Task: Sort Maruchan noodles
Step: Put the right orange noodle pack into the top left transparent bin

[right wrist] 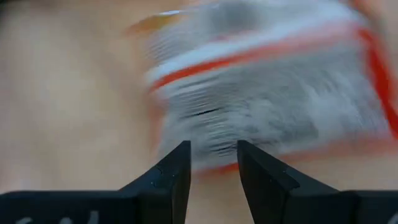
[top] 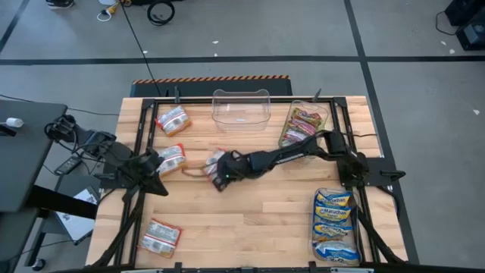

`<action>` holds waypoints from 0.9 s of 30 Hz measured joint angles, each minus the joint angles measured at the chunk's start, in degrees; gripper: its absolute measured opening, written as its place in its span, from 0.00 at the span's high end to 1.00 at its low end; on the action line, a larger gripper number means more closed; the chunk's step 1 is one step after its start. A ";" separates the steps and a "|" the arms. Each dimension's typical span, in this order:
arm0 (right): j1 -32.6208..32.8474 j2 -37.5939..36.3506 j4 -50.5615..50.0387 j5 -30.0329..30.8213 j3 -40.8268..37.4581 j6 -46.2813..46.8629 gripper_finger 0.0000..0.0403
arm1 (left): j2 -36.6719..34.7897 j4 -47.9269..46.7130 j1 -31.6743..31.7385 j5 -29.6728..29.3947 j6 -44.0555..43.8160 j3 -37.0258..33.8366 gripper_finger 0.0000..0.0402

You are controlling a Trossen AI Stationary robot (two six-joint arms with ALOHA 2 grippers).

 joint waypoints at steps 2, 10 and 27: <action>1.48 -2.12 2.07 -1.11 -0.02 -2.19 0.66 | -0.01 0.02 -0.69 0.00 1.01 0.00 0.98; 6.89 -6.77 -1.08 4.42 0.07 -47.90 0.65 | 0.03 0.04 -1.55 -0.04 7.02 0.00 0.98; 8.55 5.61 7.83 16.46 -0.08 -74.53 0.40 | 0.11 0.43 -1.51 -15.44 7.25 -0.02 0.98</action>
